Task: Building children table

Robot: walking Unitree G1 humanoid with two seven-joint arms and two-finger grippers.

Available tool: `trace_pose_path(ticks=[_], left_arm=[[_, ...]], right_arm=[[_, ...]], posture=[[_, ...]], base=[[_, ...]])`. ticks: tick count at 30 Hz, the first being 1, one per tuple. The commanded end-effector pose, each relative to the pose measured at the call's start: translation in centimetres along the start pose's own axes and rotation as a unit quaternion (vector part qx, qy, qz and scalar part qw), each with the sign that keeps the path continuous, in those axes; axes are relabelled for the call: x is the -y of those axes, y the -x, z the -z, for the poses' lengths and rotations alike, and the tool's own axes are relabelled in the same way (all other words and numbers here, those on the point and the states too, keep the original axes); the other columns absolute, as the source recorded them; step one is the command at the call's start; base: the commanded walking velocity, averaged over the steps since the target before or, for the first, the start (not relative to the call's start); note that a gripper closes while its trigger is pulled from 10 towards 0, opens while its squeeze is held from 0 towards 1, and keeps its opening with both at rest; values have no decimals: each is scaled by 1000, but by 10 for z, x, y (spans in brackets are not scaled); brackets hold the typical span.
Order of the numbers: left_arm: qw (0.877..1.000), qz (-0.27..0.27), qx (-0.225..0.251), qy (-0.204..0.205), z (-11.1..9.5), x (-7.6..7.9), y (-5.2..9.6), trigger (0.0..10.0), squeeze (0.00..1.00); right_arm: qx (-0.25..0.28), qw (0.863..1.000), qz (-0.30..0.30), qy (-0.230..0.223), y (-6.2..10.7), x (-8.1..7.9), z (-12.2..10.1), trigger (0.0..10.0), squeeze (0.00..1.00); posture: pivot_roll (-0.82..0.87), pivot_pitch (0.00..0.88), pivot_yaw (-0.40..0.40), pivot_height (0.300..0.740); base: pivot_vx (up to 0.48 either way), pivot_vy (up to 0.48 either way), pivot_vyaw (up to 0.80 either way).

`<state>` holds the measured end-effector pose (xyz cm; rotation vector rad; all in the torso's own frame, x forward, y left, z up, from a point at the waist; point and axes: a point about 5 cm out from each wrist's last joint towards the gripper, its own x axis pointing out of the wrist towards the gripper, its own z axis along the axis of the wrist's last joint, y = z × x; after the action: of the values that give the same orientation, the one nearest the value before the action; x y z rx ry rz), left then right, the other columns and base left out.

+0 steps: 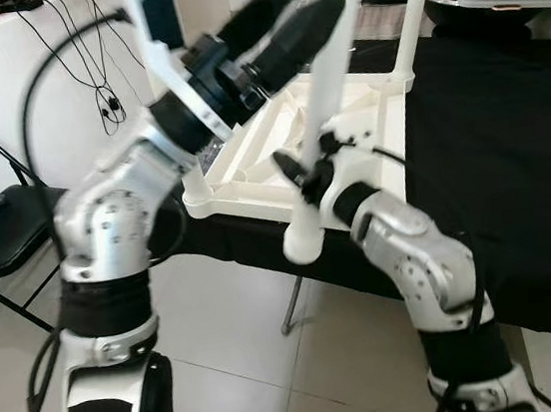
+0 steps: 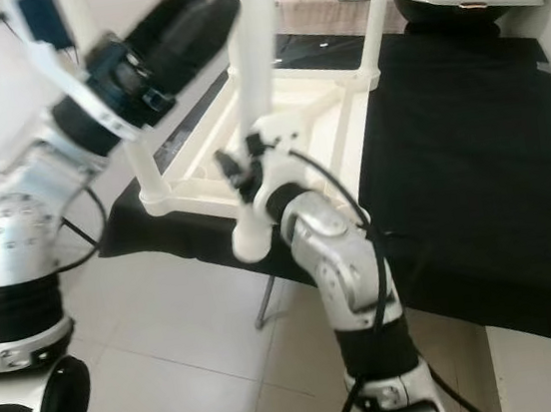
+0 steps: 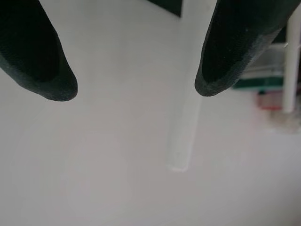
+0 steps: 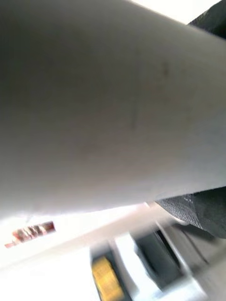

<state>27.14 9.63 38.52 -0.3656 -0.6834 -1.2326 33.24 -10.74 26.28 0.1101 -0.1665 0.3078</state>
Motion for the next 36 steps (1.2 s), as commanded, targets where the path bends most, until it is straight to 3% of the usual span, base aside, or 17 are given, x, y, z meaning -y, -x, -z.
trace_pose_path(ticks=[1, 4, 5, 8, 9, 10, 13, 15, 16, 18, 19, 20, 23, 24, 27, 29, 36], left_arm=[[1000, 6, -5, 3, -2, 4, 4, 10000, 1000], [1000, 7, -10, -1, -3, 8, 7, 10000, 1000], [1000, -14, -26, -6, 0, 16, 15, 10000, 1000], [998, -49, -45, -7, 12, 18, 23, 10000, 1000], [991, -103, -81, -22, 30, 17, 36, 10000, 867], [983, -145, -108, -29, 46, 17, 48, 10000, 0], [974, -182, -130, -29, 59, 18, 59, 10000, 0], [944, -280, -172, -14, 93, 16, 90, 10000, 0], [944, -280, -172, -14, 93, 16, 90, 10000, 0], [906, -352, -233, -12, 122, 27, 130, 10000, 0], [906, -352, -233, -12, 122, 27, 130, 10000, 0], [890, -380, -253, -14, 127, 33, 146, 10000, 0], [879, -397, -263, -22, 128, 37, 157, 10000, 0], [867, -412, -279, -41, 128, 39, 165, 10000, 0], [857, -419, -294, -59, 128, 41, 171, 10000, 0], [842, -432, -309, -95, 129, 43, 177, 10000, 0], [847, -424, -304, -104, 131, 45, 178, 10000, 0]], right_arm=[[14, 1000, 14, 6, -1, 3, -3, 0, 0], [27, 999, 30, 5, -3, 9, -8, 0, 0], [65, 996, 67, 2, -7, 23, -22, 0, 0], [83, 994, 73, 0, -8, 27, -30, 0, 0], [95, 993, 65, 1, -9, 28, -34, 4157, 0], [100, 993, 56, 2, -9, 27, -36, 10000, 0], [101, 994, 47, 4, -8, 26, -34, 10000, 0], [88, 996, 32, 14, 2, 23, -19, 10000, 0], [88, 996, 32, 14, 2, 23, -19, 10000, 0], [63, 997, 23, 39, 24, 24, 3, 10000, 0], [63, 997, 23, 39, 24, 24, 3, 10000, 0], [54, 997, 20, 44, 35, 26, 10, 10000, 0], [49, 997, 21, 51, 43, 28, 14, 10000, 0], [46, 997, 24, 53, 50, 30, 15, 10000, 0], [45, 997, 29, 55, 55, 32, 15, 10000, 0], [40, 997, 32, 57, 66, 31, 18, 10000, 0], [8, 998, 34, 45, 81, 28, 32, 10000, 0]], posture=[[24, 92, 3, 740], [27, 95, 0, 740], [35, 108, -9, 740], [41, 113, -10, 740], [46, 119, -9, 740], [47, 121, -7, 740], [48, 121, -6, 740], [47, 120, -4, 740], [47, 120, -4, 740], [44, 112, -4, 740], [44, 112, -4, 740], [38, 105, -2, 740], [38, 102, -2, 740], [38, 94, -1, 740], [39, 86, -5, 740], [36, 79, -7, 740], [40, 68, -15, 740]], base=[[0, 0, 0], [0, 0, 0], [0, 0, 0], [0, 0, 0], [0, 0, 0], [0, 0, 0], [0, 0, 0], [0, 0, 0], [0, 0, 0], [0, 0, 0], [0, 0, 0], [0, 0, 0], [0, 0, 0], [0, 0, 0], [0, 0, 0], [0, 0, 0], [0, 0, -229]])
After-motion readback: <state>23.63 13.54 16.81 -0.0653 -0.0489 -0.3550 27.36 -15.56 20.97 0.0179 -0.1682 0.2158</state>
